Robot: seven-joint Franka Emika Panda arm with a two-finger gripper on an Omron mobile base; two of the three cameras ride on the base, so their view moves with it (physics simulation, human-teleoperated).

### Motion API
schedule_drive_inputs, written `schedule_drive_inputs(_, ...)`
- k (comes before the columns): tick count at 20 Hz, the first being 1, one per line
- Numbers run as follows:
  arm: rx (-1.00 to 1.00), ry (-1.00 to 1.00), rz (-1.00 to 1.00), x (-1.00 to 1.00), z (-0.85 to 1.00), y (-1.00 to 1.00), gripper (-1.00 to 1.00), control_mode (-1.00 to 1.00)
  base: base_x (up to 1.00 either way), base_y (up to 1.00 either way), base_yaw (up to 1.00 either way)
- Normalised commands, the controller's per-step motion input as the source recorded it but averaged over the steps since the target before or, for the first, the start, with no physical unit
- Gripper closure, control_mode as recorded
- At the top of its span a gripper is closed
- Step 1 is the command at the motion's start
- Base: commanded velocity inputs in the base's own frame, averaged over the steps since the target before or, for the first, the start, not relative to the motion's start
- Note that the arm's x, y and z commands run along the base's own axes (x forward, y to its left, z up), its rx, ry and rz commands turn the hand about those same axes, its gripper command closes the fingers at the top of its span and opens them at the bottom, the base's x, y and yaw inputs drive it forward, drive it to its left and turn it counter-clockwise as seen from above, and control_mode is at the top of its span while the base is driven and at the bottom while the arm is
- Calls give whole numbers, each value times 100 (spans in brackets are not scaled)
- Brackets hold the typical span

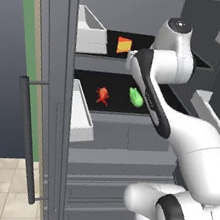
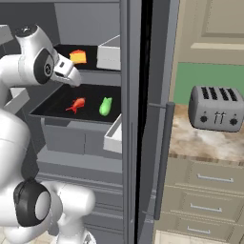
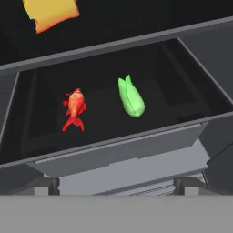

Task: Take the cheese, fish, and corn from the fridge and place them on the plate on the dining counter to create an appetizer plate.

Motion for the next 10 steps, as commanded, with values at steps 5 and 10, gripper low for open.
schedule_drive_inputs(5, -3, -10, 0, 1, 23, 14, -100, -100, 0, 0, 0)
schedule_drive_inputs(10, -2, -3, 0, 4, 16, 20, -100, -100, 0, 0, 0)
